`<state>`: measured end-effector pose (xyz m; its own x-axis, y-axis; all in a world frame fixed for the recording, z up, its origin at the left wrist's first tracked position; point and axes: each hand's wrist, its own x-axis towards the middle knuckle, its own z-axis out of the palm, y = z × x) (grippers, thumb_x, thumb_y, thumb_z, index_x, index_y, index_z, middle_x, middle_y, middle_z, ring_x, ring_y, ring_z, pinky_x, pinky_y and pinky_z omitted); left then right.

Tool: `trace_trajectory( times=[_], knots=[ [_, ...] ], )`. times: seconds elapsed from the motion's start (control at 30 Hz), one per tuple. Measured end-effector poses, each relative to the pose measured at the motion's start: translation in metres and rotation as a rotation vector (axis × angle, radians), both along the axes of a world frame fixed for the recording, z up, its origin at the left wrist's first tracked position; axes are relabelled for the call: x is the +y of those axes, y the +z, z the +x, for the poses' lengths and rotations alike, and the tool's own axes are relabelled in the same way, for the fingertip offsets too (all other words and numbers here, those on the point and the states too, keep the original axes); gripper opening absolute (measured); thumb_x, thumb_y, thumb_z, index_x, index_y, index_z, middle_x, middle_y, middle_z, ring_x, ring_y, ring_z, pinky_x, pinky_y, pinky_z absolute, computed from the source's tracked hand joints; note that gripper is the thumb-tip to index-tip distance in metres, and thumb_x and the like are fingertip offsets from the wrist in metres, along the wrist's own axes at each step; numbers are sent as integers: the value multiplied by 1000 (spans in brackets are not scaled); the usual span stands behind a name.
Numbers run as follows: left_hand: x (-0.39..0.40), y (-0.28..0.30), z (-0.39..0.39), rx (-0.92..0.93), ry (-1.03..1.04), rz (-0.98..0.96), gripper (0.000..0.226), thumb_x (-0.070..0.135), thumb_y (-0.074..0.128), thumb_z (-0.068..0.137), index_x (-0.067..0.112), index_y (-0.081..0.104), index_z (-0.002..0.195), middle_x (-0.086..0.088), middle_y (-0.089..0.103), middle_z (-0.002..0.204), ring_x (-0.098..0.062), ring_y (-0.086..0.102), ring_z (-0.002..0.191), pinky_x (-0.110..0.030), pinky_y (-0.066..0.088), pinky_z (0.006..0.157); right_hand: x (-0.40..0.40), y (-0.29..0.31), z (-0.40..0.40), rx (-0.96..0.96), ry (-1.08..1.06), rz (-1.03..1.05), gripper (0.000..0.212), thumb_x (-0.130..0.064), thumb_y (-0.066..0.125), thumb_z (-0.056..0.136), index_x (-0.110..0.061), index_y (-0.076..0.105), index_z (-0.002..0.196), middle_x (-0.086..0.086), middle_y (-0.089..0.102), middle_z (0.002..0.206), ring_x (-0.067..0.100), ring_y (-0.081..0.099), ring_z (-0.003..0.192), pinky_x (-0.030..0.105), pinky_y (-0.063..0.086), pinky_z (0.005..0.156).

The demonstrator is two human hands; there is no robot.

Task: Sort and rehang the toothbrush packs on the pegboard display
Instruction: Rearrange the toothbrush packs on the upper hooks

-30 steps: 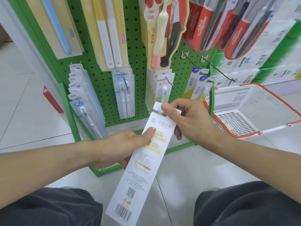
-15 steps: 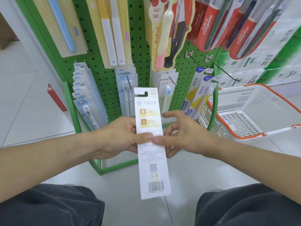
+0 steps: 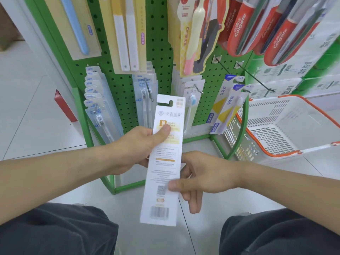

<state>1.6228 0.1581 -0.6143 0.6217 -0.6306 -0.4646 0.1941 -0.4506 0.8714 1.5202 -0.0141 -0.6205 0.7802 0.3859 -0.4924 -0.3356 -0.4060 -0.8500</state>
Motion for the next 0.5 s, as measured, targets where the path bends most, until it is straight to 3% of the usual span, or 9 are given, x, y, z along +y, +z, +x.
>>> trace_trajectory(
  times=[0.03,0.1,0.17,0.23,0.37,0.5],
  knots=[
    [0,0,1,-7,23,14,54,53,49,96,6,73,105,-7,79,93,-23,77,86,-35,60,72,2,-2,-1,10,-28,6,36,-24,63,101,-15,53,134,14,66,77,30,71,62,40,63,63],
    [0,0,2,4,75,-4,53,53,52,94,5,73,103,-8,79,92,-24,77,84,-34,60,71,7,-4,0,10,-62,-11,36,-32,58,103,-12,57,132,13,67,78,30,72,69,45,64,70],
    [0,-1,3,33,110,-56,47,47,54,96,4,73,103,-9,79,95,-24,77,87,-35,62,73,9,-7,1,-19,-51,-24,32,-32,63,100,-12,63,125,13,75,100,26,75,88,47,63,80],
    [-1,-2,2,56,128,-101,40,39,56,98,4,73,107,-9,79,99,-25,77,91,-37,64,77,10,-8,1,-33,-45,-16,29,-20,74,93,-15,67,121,6,76,113,23,75,99,42,64,79],
    [-2,-2,2,-37,190,-102,32,32,65,96,8,69,117,-4,79,97,-22,77,88,-38,64,75,8,-8,-1,-27,-49,-39,32,-5,81,85,-10,68,114,3,78,107,22,77,94,39,64,73],
    [-5,3,7,21,356,-220,42,37,62,97,6,56,124,-8,79,93,-27,77,78,-31,60,56,0,-4,-5,-94,-7,-99,33,-6,86,80,-15,70,108,-1,78,101,17,76,87,40,64,70]
  ],
)
